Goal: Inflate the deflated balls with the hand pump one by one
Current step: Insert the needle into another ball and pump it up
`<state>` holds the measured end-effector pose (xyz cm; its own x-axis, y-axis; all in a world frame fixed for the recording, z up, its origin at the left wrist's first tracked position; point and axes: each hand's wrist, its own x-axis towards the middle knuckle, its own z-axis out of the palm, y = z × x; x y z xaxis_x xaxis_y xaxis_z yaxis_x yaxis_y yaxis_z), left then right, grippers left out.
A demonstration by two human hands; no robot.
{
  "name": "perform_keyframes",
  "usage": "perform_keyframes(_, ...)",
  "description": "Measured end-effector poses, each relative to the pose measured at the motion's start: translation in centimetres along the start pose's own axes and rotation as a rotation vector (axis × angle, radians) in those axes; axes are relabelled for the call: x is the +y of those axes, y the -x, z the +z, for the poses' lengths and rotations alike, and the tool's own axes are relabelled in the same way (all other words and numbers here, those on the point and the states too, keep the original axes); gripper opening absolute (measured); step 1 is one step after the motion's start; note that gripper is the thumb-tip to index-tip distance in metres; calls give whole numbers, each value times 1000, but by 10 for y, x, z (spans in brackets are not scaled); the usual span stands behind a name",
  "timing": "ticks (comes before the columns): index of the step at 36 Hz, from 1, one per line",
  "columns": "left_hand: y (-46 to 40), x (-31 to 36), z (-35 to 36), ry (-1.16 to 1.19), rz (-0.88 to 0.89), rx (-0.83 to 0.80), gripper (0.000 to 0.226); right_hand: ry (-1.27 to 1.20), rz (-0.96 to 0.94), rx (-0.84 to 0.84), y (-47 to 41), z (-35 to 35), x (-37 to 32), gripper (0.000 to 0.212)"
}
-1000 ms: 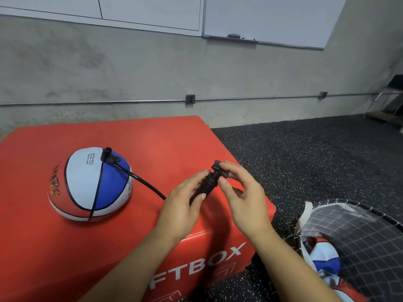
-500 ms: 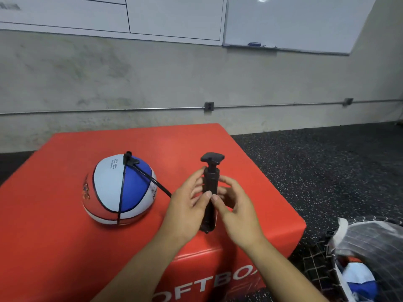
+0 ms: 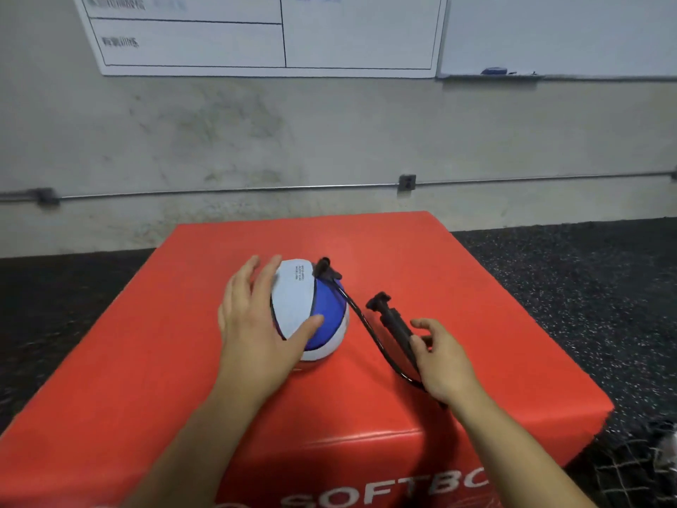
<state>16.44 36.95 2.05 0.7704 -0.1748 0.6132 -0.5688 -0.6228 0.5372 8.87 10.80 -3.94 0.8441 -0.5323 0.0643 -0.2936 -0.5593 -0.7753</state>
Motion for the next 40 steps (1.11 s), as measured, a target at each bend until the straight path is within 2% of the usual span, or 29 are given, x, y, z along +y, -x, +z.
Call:
perform_keyframes(2,3,-21,2,-8,-118,-126,113,56,25,11,-1,7,0,31)
perform_keyframes(4,6,-33,5,67,-165,-204,122,91,38,16,-2,11,0,29)
perform_keyframes(8,8,-36,3,164,-181,-202,127,99,1,1,-1,17,-4,27)
perform_keyframes(13,9,-39,-9,100,-124,-145,108,-79,-259,241,8,11,-31,24)
perform_keyframes(16,10,-41,-14,93,-79,-111,94,-228,-386,174,24,10,-59,26)
perform_keyframes(20,17,-39,-18,146,-42,-130,94,-216,-530,34,46,18,-83,29)
perform_keyframes(25,25,-41,-20,231,42,-138,94,-190,-575,39,58,25,-97,34)
perform_keyframes(28,28,-42,-23,189,70,-116,95,-190,-564,41,61,28,-101,27)
perform_keyframes(31,30,-39,-26,164,69,-163,106,-199,-571,55,66,31,-99,16)
perform_keyframes(34,32,-40,-24,165,102,-173,102,-176,-609,78,68,35,-98,9)
perform_keyframes(40,34,-37,-22,226,43,-243,99,-68,-637,130,69,36,-99,6)
